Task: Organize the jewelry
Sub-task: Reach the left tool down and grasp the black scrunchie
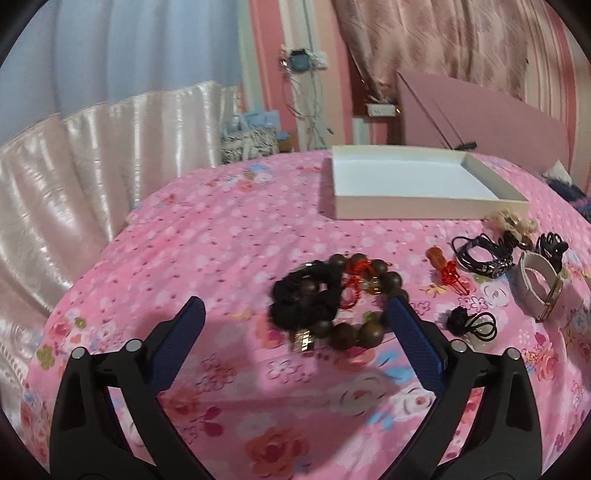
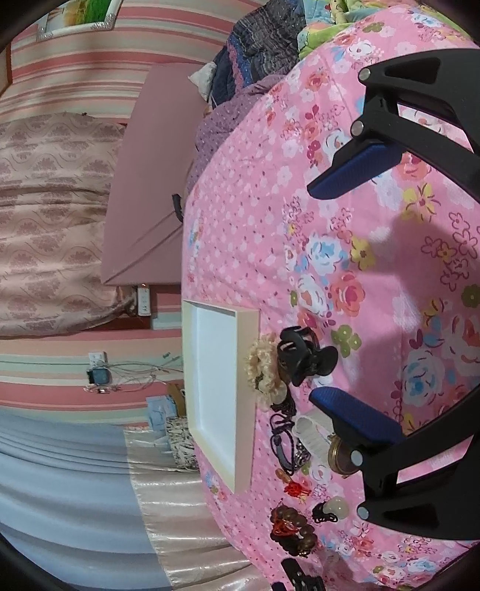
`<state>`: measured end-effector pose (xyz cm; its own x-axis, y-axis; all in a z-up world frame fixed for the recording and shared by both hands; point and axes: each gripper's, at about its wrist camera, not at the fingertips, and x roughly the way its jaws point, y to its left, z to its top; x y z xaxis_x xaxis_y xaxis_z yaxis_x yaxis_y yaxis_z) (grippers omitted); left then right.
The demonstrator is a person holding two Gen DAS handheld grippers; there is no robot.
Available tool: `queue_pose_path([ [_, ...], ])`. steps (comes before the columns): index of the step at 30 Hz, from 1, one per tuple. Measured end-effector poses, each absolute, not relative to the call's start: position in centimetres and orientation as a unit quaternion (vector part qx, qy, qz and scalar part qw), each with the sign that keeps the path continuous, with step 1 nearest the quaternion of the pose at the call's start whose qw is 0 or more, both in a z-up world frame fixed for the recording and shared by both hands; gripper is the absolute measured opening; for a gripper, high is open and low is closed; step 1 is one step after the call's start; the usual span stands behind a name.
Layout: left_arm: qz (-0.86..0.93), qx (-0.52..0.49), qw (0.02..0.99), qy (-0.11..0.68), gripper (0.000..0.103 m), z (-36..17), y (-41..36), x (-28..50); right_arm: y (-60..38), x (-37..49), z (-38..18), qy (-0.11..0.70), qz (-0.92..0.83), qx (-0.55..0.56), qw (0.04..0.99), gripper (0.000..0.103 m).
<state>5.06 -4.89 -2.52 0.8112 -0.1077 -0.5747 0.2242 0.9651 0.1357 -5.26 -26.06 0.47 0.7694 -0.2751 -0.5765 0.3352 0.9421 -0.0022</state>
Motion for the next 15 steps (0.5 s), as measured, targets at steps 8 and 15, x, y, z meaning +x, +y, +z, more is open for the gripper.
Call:
queue_pose_path([
  [8, -0.100, 0.056, 0.920, 0.376, 0.045, -4.5, -4.4, 8.9, -26.3, -4.9, 0.1, 0.303, -0.158, 0.057, 0.938, 0.101],
  [15, -0.119, 0.051, 0.914, 0.384, 0.029, -5.3, -4.5, 9.2, -26.8, -3.9, -0.6, 0.329, -0.134, 0.076, 0.932, 0.101],
])
